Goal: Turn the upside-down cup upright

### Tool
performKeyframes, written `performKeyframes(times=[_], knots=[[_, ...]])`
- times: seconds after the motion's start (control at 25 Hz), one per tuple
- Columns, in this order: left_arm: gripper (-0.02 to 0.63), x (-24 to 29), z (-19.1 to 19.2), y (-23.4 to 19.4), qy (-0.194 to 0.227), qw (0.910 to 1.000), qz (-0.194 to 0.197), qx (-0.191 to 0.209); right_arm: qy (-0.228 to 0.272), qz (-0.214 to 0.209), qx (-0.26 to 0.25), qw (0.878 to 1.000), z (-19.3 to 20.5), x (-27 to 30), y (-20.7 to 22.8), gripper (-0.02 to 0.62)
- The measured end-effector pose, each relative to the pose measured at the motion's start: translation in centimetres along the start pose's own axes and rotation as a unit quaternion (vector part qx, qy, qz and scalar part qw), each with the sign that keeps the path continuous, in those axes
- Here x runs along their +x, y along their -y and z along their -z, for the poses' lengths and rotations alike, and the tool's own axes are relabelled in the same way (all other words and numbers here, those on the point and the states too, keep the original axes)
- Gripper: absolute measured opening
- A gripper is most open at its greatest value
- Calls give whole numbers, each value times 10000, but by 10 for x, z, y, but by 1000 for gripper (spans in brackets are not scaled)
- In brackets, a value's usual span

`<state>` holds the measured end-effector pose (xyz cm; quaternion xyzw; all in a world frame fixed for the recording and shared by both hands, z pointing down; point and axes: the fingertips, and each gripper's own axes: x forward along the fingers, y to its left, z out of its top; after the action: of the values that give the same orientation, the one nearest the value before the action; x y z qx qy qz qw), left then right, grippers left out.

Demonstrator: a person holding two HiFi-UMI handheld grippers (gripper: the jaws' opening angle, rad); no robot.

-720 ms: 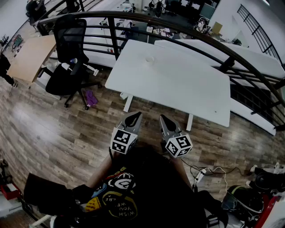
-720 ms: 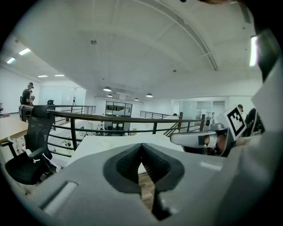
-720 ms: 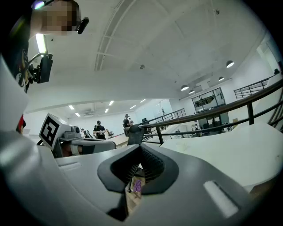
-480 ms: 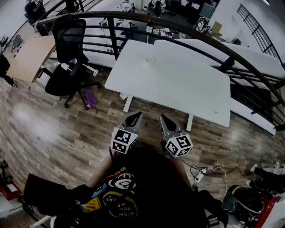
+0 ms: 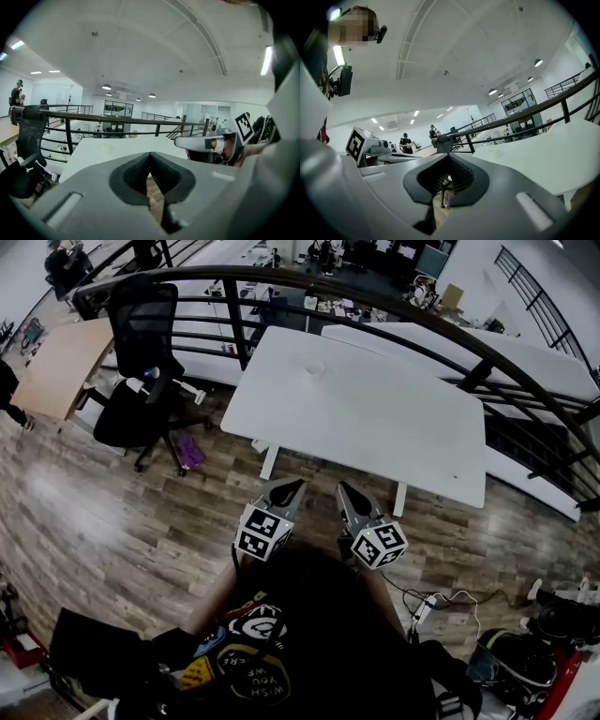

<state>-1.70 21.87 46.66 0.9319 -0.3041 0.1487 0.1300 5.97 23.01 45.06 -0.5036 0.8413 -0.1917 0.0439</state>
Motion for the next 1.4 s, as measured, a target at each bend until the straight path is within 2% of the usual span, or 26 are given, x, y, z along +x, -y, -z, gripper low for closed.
performKeyframes(times=[0.16,0.28,0.52,0.68,0.96,1.16,1.24,1.4], knots=[[5,-2,6,-4,-121,9997,221,25,81,-316,426,9986,3,18,-11,-3],[5,-12,6,-15,-84,9997,191,138,-93,-378,180,9991,9,32,-18,-3],[5,-31,11,-41,102,9999,130,-34,-187,-601,-530,9966,15,57,-44,-3],[5,-28,14,-65,95,9998,28,-169,-261,-435,-443,9977,18,83,-39,-3],[5,12,14,-98,-94,9991,-65,-416,-639,-187,-24,9978,32,113,9,-3],[5,71,1,-128,-111,9987,-90,-487,-858,-155,-61,9962,36,146,59,-3],[5,99,-5,-138,-146,9991,-122,-366,-908,-176,-82,9957,36,157,82,-3],[5,152,-11,-146,-302,9994,-107,155,-860,-230,42,9960,35,178,132,-3]])
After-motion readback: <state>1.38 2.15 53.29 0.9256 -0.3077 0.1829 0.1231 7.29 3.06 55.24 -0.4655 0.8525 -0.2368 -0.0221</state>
